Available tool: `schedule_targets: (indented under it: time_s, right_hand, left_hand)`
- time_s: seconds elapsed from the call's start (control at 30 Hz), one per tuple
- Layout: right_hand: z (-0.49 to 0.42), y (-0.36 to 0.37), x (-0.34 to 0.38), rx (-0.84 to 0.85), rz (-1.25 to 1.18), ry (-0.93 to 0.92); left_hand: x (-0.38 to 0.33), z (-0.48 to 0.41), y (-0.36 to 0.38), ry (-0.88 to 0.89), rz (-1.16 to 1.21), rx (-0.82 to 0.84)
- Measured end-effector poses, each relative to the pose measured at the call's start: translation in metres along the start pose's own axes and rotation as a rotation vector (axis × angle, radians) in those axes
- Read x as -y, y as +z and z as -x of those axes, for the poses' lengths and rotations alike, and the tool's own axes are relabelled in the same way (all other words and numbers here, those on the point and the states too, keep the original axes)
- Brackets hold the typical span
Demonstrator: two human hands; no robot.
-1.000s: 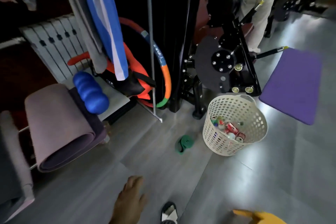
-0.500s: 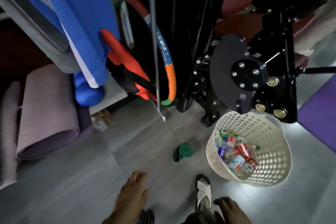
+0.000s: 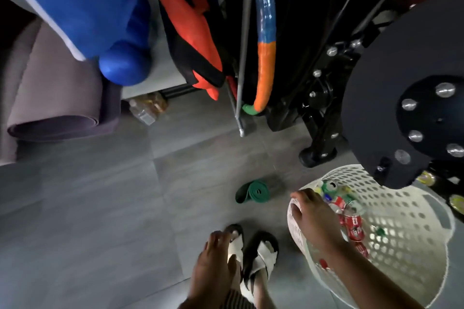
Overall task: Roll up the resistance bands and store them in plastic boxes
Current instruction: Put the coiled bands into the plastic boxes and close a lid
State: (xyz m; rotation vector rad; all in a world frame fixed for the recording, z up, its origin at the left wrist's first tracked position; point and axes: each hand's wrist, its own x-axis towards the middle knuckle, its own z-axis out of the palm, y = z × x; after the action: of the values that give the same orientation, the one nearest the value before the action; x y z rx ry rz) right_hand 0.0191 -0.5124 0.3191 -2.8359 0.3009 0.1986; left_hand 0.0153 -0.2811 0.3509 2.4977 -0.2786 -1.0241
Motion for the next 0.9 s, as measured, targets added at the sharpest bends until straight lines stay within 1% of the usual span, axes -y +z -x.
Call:
schedule_targets:
  time_s: [0.13,0.27,0.33,0.37,0.43,0.47,0.53,0.6,0.7,0.8,0.9]
  right_hand:
    - [-0.015,0.07,-0.021,0.083,-0.027,0.035]
    - [-0.033,0.171,-0.034,0.172,-0.141,0.085]
    - [-0.044,0.22,-0.039,0.227,-0.232,0.206]
    - [-0.05,0.246,-0.044,0.29,-0.257,0.295]
    - [-0.059,0.296,-0.054,0.38,-0.26,0.459]
    - [-0.061,0.319,-0.059,0.401,-0.272,0.522]
    - [-0.066,0.358,-0.069,0.421,-0.282,0.59]
    - [-0.075,0.393,-0.079,0.427,-0.212,0.579]
    - [-0.097,0.437,-0.089,0.382,-0.12,0.496]
    - [-0.118,0.474,-0.099,0.31,-0.116,0.459]
    - [-0.129,0.498,-0.107,0.283,-0.187,0.499]
  left_hand:
    - [0.017,-0.069,0.044,-0.034,0.032,0.025]
    - [0.051,-0.157,0.098,-0.124,0.027,0.068]
    - [0.07,-0.198,0.124,-0.163,0.015,0.104]
    - [0.08,-0.219,0.139,-0.172,0.003,0.13]
    - [0.1,-0.258,0.167,-0.17,-0.022,0.159]
    - [0.11,-0.276,0.18,-0.164,-0.029,0.163]
    - [0.127,-0.312,0.206,-0.158,-0.023,0.15]
    - [0.141,-0.347,0.226,-0.163,-0.02,0.121]
    - [0.161,-0.391,0.25,-0.165,-0.06,0.079]
    - [0.176,-0.426,0.272,-0.142,-0.092,0.035]
    - [0.186,-0.449,0.292,-0.122,-0.085,0.04]
